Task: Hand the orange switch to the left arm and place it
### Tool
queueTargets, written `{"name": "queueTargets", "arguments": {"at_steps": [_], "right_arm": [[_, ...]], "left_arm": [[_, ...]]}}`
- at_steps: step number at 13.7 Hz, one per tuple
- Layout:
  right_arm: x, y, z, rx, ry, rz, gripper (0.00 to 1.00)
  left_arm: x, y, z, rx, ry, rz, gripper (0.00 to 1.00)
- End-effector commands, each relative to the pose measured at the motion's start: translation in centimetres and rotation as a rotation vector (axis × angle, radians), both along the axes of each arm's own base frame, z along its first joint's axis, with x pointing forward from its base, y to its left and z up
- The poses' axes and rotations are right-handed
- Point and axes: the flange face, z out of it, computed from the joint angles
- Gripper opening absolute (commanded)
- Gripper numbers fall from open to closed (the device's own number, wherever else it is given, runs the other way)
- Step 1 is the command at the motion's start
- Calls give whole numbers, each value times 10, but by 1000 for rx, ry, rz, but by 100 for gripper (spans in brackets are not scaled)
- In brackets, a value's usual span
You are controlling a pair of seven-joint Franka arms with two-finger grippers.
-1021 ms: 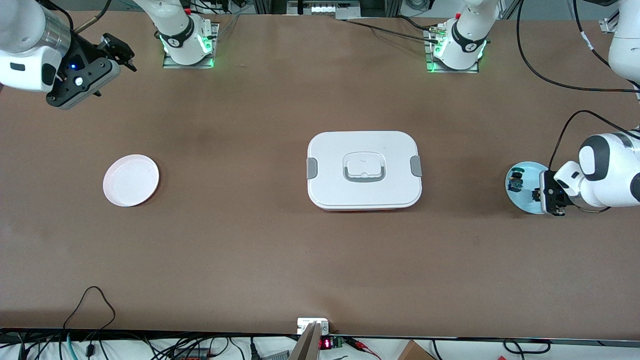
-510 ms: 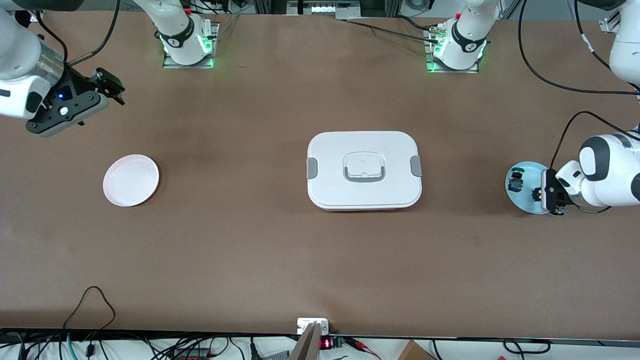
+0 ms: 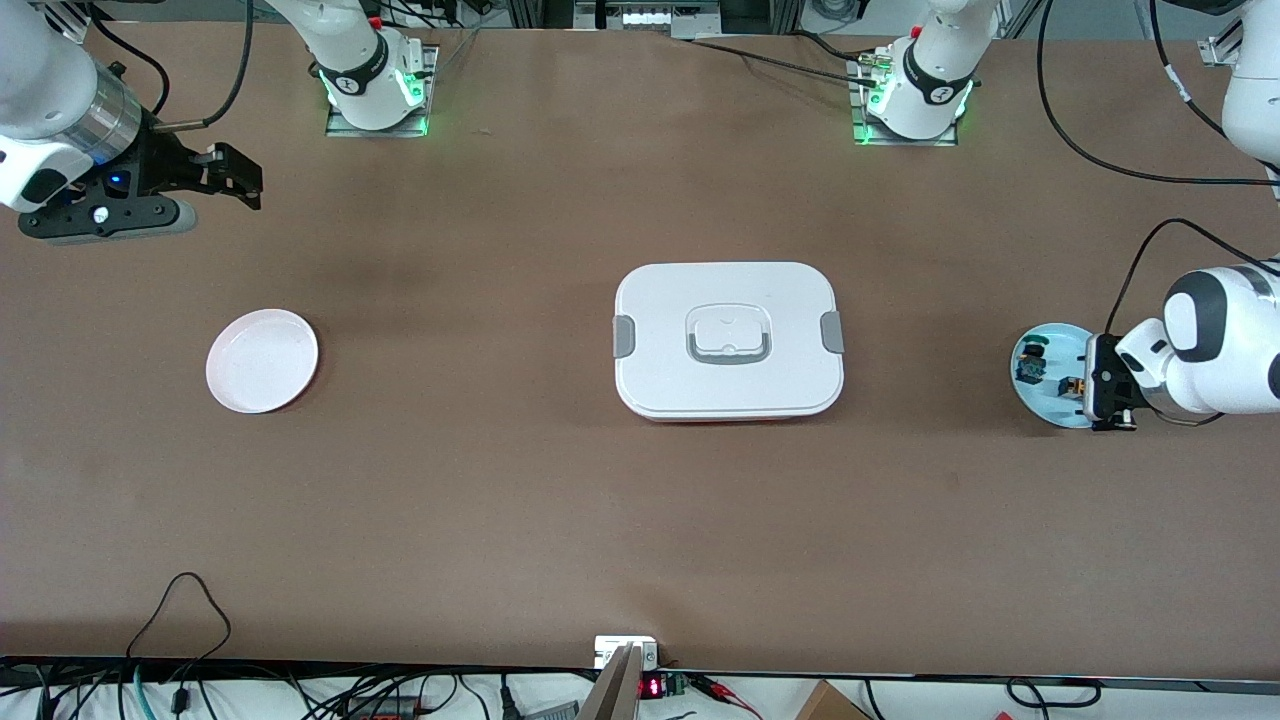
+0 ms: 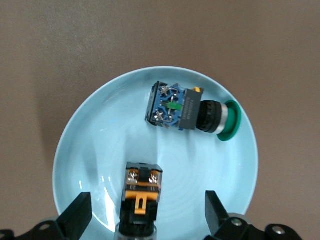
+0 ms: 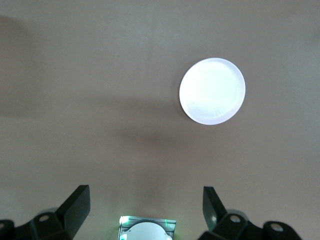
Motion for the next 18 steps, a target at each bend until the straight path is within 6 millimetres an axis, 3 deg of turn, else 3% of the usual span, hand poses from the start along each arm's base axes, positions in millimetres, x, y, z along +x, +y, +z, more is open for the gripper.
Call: {"name": "queueTargets", "arguments": {"at_steps": [1,4,7,9,11,12,14,16,17,18], "right_arm": [[-1,-24,-10,15,-12,-63,100],[1,-34,-14,19,-12,-68,100],[2,-41,-12,33,-20,-67,100],[6,-47,-14,41,-31,-47,100],[17,-48,-29,46,-34,-44,100],[19,-47,-35,45,-35,-40,100],[18,-48,-44,44,-34,-42,100],[17,-48,-42,44,-31,-42,100],[18,-49,-38,43,-34,-42,100],[19,-49,-36,44,-39,-41,100]], "left_arm": [[-1,-12,52,46,31,49,100],[2,-37,120,110,102,191,100],[14,-46,173,180,102,402,100],[24,-75,215,213,97,517,100],[27,-105,248,238,95,591,100],[25,-124,266,265,88,651,100],[16,-141,296,327,115,823,100],[10,-156,325,376,121,959,100],[6,-178,344,402,73,1004,100],[1,-185,357,434,38,1080,100]]}}
